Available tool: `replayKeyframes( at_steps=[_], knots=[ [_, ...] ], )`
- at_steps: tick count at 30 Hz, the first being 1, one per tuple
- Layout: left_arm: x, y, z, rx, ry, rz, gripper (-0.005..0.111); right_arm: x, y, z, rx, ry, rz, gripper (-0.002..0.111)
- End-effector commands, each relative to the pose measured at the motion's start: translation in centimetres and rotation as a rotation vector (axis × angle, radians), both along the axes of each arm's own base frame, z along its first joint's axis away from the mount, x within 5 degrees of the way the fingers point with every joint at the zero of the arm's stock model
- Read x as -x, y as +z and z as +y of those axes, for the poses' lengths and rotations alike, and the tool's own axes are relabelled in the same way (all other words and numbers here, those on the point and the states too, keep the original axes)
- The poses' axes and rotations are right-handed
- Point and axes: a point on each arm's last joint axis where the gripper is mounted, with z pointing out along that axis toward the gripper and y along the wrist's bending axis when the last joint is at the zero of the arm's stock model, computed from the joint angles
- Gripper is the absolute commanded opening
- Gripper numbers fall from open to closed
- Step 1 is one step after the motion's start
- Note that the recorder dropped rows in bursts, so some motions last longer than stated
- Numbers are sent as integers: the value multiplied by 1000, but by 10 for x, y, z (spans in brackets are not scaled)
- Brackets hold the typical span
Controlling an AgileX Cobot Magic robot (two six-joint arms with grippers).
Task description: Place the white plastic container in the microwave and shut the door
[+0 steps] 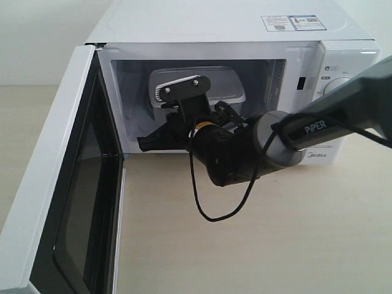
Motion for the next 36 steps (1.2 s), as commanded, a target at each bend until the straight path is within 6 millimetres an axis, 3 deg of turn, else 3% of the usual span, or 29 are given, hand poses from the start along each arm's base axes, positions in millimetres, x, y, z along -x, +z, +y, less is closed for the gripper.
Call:
replayKeyframes(
  at_steps=[1, 6, 10, 14, 21, 27, 32, 36],
  knots=[
    [0, -1, 0, -6, -1, 1, 4, -3, 6, 1, -8, 5, 7, 0],
    [0, -1, 0, -6, -1, 1, 4, 5, 19, 1, 28, 47, 69, 0],
    [0, -1, 0, -6, -1, 1, 4, 22, 34, -16, 15, 31, 36, 0],
    [0, -1, 0, -6, -1, 1, 4, 49, 39, -43, 27, 13, 24, 0],
    [0, -1, 0, -6, -1, 1, 4, 108, 26, -101, -49, -70, 57, 0],
    [0, -1, 0, -6, -1, 1, 4, 153, 27, -145, -71, -99, 28, 0],
    [0, -1, 0, -6, -1, 1, 4, 177, 38, -174, -127, -165, -31, 0],
    [0, -1, 0, -6, -1, 1, 4, 186, 50, -205, -145, -357, -129, 0]
  ],
)
